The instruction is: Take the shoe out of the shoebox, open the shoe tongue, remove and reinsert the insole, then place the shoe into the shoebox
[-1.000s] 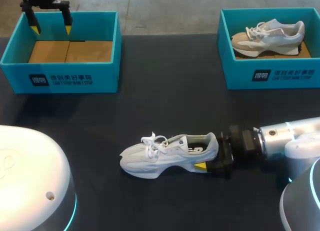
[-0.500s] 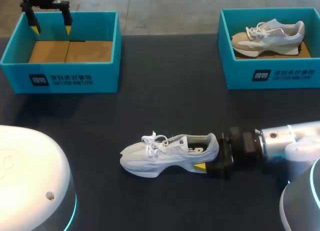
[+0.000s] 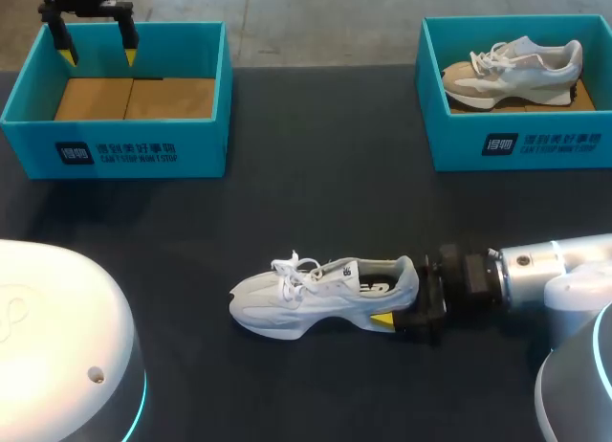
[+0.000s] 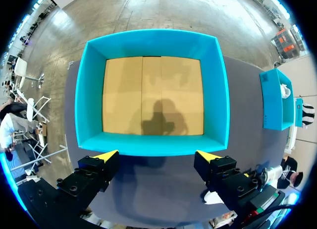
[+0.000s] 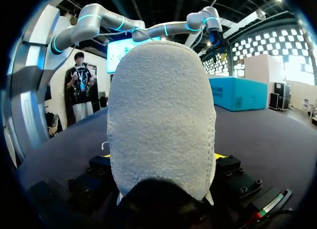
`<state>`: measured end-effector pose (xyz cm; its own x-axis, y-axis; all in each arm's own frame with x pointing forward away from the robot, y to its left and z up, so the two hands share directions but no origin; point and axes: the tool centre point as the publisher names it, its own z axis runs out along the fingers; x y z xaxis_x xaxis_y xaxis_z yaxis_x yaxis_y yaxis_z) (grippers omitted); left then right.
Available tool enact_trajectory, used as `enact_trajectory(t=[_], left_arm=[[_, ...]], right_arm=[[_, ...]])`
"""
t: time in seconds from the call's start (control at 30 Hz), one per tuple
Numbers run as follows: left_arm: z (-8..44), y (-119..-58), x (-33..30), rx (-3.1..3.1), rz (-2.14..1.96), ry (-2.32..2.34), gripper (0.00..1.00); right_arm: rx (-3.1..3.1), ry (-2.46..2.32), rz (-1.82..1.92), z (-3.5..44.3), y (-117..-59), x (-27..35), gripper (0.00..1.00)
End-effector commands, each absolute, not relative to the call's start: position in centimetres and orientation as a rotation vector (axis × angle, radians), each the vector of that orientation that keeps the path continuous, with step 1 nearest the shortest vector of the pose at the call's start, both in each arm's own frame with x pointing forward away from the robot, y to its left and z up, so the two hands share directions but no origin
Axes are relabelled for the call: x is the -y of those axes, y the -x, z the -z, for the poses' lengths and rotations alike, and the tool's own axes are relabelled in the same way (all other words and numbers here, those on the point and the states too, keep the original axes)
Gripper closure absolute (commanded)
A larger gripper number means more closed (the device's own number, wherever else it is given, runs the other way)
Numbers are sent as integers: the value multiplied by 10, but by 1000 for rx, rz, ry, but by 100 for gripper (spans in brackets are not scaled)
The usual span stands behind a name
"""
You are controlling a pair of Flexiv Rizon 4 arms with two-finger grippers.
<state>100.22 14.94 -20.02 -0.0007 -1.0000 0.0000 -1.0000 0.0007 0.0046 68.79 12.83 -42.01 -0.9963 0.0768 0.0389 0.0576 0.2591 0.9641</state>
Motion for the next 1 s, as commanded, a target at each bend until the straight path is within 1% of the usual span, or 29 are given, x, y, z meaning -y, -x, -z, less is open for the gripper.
enact_trajectory(t=[0.03, 0.33, 0.63, 0.83, 1.0], left_arm=[[200, -1002, -150, 2220, 4, -2219, 0], [200, -1002, -150, 2220, 4, -2219, 0], [187, -974, -110, 2107, 132, -2286, 0], [178, -943, -82, 2101, 88, -2357, 0], [183, -916, -51, 2097, 55, -2360, 0]], right_arm=[[-2485, -133, -1893, 420, -688, -129, 100], [-2485, -133, -1893, 420, -688, -129, 100], [-2485, -133, -1893, 420, -688, -129, 100], [-2485, -133, -1893, 420, -688, -129, 100], [-2485, -133, -1893, 420, -688, -129, 100]])
